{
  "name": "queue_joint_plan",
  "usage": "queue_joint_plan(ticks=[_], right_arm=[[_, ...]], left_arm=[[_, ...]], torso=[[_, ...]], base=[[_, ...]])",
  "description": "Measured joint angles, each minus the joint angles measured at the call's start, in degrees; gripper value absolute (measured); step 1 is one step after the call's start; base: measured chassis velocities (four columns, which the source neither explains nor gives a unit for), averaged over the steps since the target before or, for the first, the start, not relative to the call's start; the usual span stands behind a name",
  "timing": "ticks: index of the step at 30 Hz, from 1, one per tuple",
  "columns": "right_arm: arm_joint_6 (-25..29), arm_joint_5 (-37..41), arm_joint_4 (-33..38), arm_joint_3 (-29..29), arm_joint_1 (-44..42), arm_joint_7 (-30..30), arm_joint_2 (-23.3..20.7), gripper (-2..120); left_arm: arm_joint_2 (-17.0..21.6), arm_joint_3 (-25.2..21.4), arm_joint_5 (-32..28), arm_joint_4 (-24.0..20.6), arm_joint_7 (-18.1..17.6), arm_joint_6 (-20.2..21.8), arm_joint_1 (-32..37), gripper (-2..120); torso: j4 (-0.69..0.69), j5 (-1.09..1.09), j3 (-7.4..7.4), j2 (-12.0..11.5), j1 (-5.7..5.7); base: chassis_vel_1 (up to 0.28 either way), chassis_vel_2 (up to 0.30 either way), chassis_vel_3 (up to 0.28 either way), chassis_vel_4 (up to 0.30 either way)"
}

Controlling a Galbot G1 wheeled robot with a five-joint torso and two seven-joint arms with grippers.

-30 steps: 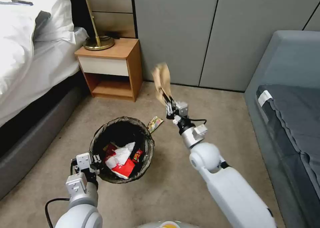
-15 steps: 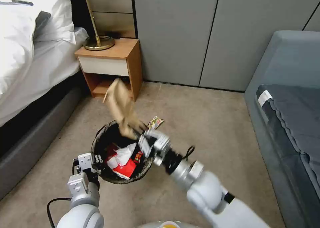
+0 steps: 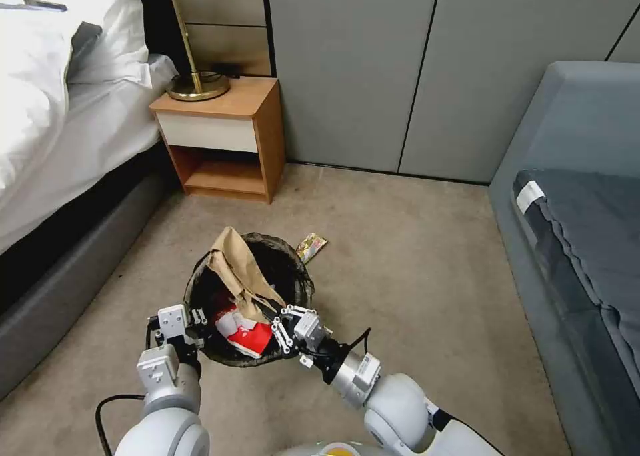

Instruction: Pick up the trash bin, then pick up the garbage from the floor and place it into the trash bin.

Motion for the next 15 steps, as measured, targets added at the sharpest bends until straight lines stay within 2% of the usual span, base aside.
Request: queue_joint_plan(ticks=[5, 8, 9, 12, 13, 15], right_arm=[[-0.5, -0.4, -0.9, 0.33, -0.1, 0.0, 0.23, 9], [-0.62, -0.82, -1.05, 0.36, -0.43, 0.0, 0.24, 26], [-0.62, -0.82, -1.05, 0.36, -0.43, 0.0, 0.24, 26], [-0.73, -0.99, -0.86, 0.36, -0.72, 0.0, -0.1, 39], [-0.73, -0.99, -0.86, 0.36, -0.72, 0.0, -0.1, 39], [-0.77, -1.05, -0.59, 0.38, -0.86, 0.0, -0.45, 50]], left_arm=[[-0.04, -0.01, 0.02, -0.37, 0.0, 0.03, 0.12, 0], [-0.1, -0.01, 0.08, -0.68, 0.0, 0.08, 0.18, 0], [-0.1, -0.01, 0.08, -0.68, 0.0, 0.08, 0.18, 0], [-0.12, -0.01, 0.1, -0.89, 0.0, 0.14, 0.15, 0], [-0.12, -0.01, 0.1, -0.89, 0.0, 0.14, 0.15, 0], [-0.19, 0.03, 0.16, -1.06, 0.0, 0.19, 0.14, 0]], torso=[[0.0, 0.0, 0.0, 0.0, 0.0], [0.0, 0.0, 0.0, 0.0, 0.0], [0.0, 0.0, 0.0, 0.0, 0.0], [0.0, 0.0, 0.0, 0.0, 0.0], [0.0, 0.0, 0.0, 0.0, 0.0], [0.0, 0.0, 0.0, 0.0, 0.0]], base=[[0.0, 0.0, 0.0, 0.0], [0.0, 0.0, 0.0, 0.0], [0.0, 0.0, 0.0, 0.0], [0.0, 0.0, 0.0, 0.0], [0.0, 0.0, 0.0, 0.0], [0.0, 0.0, 0.0, 0.0]])
